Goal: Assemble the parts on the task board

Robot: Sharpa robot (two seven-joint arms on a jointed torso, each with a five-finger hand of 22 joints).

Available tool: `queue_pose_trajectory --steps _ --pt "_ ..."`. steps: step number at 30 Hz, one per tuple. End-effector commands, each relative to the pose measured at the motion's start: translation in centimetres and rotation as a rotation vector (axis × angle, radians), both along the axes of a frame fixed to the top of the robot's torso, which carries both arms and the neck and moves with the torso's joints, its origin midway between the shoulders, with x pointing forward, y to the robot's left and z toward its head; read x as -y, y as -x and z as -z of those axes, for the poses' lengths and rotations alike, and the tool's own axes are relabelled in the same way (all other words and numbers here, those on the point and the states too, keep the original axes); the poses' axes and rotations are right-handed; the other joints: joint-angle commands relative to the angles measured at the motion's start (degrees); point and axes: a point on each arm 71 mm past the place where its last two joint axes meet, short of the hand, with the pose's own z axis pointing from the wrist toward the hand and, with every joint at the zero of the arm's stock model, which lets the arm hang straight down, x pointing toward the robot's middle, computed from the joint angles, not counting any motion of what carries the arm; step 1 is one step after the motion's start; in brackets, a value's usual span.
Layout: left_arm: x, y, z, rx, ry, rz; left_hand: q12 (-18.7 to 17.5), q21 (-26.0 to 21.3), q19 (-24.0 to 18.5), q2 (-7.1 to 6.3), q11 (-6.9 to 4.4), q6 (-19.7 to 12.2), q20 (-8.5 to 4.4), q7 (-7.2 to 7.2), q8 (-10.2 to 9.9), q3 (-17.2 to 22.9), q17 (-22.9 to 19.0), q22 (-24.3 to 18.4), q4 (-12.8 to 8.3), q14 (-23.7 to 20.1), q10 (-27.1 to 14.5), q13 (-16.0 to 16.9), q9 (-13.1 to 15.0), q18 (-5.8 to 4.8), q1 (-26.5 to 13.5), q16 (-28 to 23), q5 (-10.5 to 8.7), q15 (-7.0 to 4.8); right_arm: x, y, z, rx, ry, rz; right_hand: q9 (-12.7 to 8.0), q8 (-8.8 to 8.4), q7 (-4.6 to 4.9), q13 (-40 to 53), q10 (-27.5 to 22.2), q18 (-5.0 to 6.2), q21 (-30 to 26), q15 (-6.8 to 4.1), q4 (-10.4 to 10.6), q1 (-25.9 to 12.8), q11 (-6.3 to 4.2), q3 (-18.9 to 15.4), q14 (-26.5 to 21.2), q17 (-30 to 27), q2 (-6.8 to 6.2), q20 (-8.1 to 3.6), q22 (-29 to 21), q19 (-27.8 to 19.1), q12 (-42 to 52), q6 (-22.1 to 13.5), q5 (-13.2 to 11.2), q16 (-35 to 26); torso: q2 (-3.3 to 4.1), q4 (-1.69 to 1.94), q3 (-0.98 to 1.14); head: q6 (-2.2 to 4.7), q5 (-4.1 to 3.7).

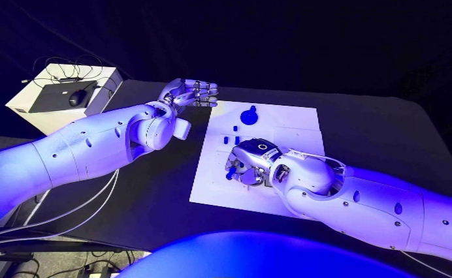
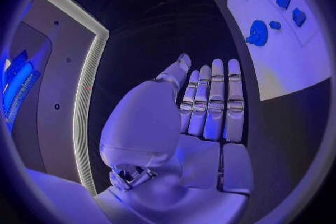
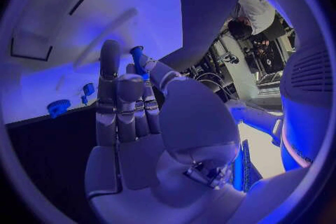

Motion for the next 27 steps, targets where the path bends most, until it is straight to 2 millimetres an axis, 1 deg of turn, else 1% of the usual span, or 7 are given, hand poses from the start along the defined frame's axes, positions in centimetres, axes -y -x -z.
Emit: queue_pose_trajectory --steps 1,8,10,15,17,23,27 --pt "0.19 0.0 -0.06 0.005 0.011 0.014 -0.1 0.2 0.4 -0.07 -0.03 0.0 -0.04 0.04 0.1 0.2 0.0 -0.1 0.3 -0.3 -0.3 0.0 0.0 -0.59 -0.3 -0.1 -0.04 -0.19 0.1 -0.03 0.11 0.007 0.017 -0.004 0.1 0.16 0.14 0.1 2.6 0.71 -0.3 -0.4 0.0 1.0 -2.01 0.4 0.0 0.0 1.41 -0.43 0.0 -0.1 0.2 0.4 0.3 0.0 0.0 0.01 0.01 0.0 0.04" --pt "0.19 -0.01 -0.05 0.005 0.011 0.014 -0.1 0.2 0.4 -0.07 -0.03 0.0 -0.04 0.04 0.1 0.2 0.0 -0.1 0.3 -0.3 -0.3 0.0 0.0 -0.59 -0.3 -0.1 -0.04 -0.19 0.01 0.03 0.21 0.005 0.03 -0.007 0.1 0.16 0.19 0.1 2.5 0.73 -0.5 -0.37 -0.2 0.9 -1.98 0.5 0.0 0.0 1.36 -0.4 0.5 -0.1 0.2 0.4 0.4 0.0 -0.03 0.02 0.0 0.0 0.01" --pt "0.2 -0.01 -0.05 0.005 0.011 0.015 -0.1 0.2 0.4 -0.07 -0.03 0.0 -0.04 0.04 0.1 0.2 0.0 -0.1 0.3 -0.3 -0.3 0.0 0.0 -0.59 -0.3 -0.1 -0.04 -0.19 -0.07 0.01 0.23 0.007 0.03 -0.006 0.0 0.14 0.31 0.1 2.3 0.73 -0.6 -0.33 -0.2 0.8 -1.89 0.3 -0.1 0.0 1.15 -0.38 0.5 -0.2 0.2 0.1 0.7 -0.1 -0.02 0.04 0.01 0.0 -0.05" --pt "0.19 -0.01 -0.05 0.004 0.011 0.015 -0.1 0.2 0.4 -0.07 -0.03 0.0 -0.04 0.04 0.1 0.2 0.0 -0.1 0.3 -0.3 -0.3 0.0 0.0 -0.59 -0.3 -0.1 -0.04 -0.19 -0.27 -0.02 0.3 0.005 0.024 -0.004 -0.1 0.07 0.85 0.1 0.6 0.8 -0.7 0.03 0.0 0.4 -1.37 -0.9 0.0 -0.1 -0.01 -0.19 0.7 -0.3 0.2 -1.4 1.1 -0.2 0.02 0.04 -0.01 0.0 -0.13" --pt "0.19 -0.01 -0.05 0.004 0.011 0.015 -0.1 0.2 0.4 -0.07 -0.03 0.0 -0.04 0.04 0.1 0.2 0.0 -0.1 0.3 -0.3 -0.3 0.0 0.0 -0.59 -0.3 -0.1 -0.04 -0.19 -0.41 0.0 0.35 0.002 0.019 -0.006 -0.3 -0.03 1.19 0.0 0.0 0.87 -0.8 0.2 0.4 -0.1 -1.12 -2.1 0.0 -0.1 -0.87 -0.01 0.8 -0.3 0.2 -3.6 1.4 -0.2 0.02 0.05 -0.03 0.0 -0.12" --pt "0.16 -0.01 -0.04 0.003 0.011 0.015 -0.1 0.2 0.4 -0.07 -0.03 0.0 -0.04 0.04 0.1 0.2 0.0 -0.1 0.3 -0.3 -0.3 0.0 0.0 -0.59 -0.3 -0.1 -0.04 -0.19 -0.62 0.05 0.41 -0.003 0.007 -0.011 -0.2 0.0 1.08 0.0 -0.9 1.11 -1.4 0.38 1.3 -0.1 -0.92 -4.4 -0.1 -0.2 -1.99 0.31 0.4 0.0 0.2 -5.2 1.7 -0.1 0.0 0.06 -0.02 0.0 -0.24" --pt "0.15 0.0 -0.04 0.002 0.01 0.015 -0.1 0.2 0.4 -0.07 -0.03 0.0 -0.04 0.04 0.1 0.2 0.0 -0.1 0.3 -0.3 -0.3 0.0 0.0 -0.59 -0.3 -0.1 -0.04 -0.19 -0.68 0.09 0.35 -0.005 -0.009 -0.011 -0.2 0.0 0.95 0.0 -1.5 1.2 -1.7 0.46 1.7 -0.2 -0.81 -5.3 -0.1 -0.2 -2.45 0.43 0.2 0.3 0.2 -6.4 1.8 -0.1 -0.03 0.02 -0.02 0.0 -0.11"
